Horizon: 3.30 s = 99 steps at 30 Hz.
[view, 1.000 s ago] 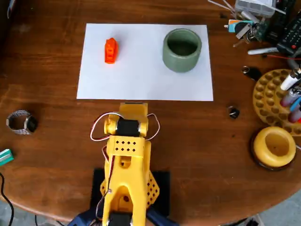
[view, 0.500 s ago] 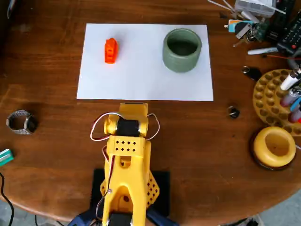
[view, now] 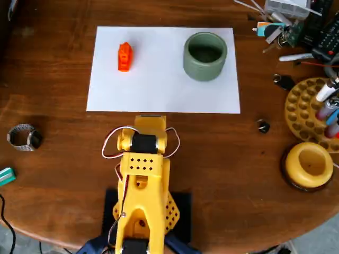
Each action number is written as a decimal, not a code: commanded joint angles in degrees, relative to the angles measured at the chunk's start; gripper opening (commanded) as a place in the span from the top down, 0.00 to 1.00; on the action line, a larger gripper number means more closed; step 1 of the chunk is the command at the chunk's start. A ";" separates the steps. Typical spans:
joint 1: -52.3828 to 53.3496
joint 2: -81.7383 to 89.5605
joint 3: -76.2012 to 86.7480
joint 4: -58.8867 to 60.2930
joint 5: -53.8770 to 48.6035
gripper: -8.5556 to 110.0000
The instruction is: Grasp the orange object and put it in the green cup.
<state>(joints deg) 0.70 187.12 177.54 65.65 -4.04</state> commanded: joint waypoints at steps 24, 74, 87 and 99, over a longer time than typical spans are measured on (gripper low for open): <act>-6.42 -0.70 0.00 -29.97 69.17 0.93; -16.35 -112.24 -27.33 -133.07 87.45 0.72; -17.49 -116.54 -32.34 -127.97 88.15 0.72; -16.96 -122.52 -38.94 -127.09 88.24 0.71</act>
<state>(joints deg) -16.61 64.25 140.54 -61.79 83.76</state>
